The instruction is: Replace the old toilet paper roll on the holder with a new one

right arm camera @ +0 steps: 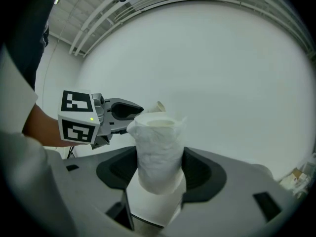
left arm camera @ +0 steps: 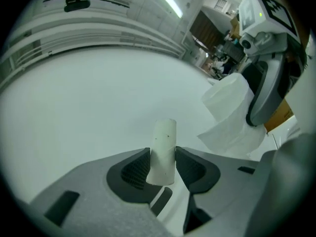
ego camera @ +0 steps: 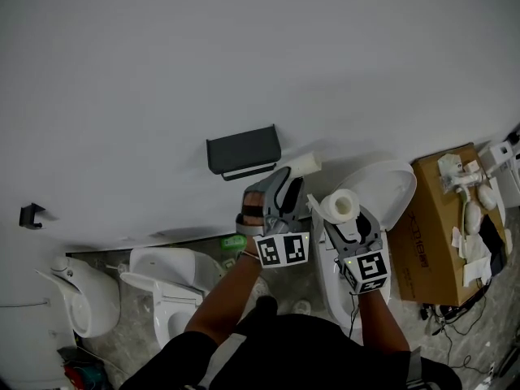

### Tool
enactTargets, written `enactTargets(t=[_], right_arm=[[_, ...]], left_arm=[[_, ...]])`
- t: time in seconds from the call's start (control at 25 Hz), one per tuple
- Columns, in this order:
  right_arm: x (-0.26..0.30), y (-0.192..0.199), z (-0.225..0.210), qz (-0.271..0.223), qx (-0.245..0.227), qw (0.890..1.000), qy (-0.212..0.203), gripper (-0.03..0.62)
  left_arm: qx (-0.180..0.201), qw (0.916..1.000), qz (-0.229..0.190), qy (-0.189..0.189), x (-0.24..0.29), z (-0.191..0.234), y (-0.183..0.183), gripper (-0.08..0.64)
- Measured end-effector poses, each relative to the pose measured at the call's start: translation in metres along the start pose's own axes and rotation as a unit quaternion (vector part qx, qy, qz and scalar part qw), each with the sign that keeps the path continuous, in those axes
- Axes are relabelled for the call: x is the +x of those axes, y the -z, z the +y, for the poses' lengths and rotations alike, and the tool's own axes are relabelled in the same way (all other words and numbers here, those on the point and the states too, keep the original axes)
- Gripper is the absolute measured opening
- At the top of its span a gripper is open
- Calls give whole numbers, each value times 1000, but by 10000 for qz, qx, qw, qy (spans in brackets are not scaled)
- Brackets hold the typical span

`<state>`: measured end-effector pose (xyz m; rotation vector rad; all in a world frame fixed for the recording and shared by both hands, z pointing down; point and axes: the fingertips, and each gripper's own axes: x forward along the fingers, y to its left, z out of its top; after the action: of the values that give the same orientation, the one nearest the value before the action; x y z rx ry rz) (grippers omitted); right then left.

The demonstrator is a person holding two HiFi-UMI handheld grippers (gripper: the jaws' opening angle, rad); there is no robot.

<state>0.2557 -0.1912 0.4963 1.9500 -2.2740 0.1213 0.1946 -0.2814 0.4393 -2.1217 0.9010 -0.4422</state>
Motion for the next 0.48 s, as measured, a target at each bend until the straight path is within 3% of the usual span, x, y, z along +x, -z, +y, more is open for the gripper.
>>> enactTargets(t=[0.28, 0.48], right_arm=[[17, -7, 17, -27, -98, 9998, -175, 268], [30, -10, 30, -1, -156, 9995, -264, 268]], left_arm=[[-1228, 9920, -276, -28, -32, 22, 6, 160], [-2105, 9765, -443, -116, -57, 41, 19, 160]])
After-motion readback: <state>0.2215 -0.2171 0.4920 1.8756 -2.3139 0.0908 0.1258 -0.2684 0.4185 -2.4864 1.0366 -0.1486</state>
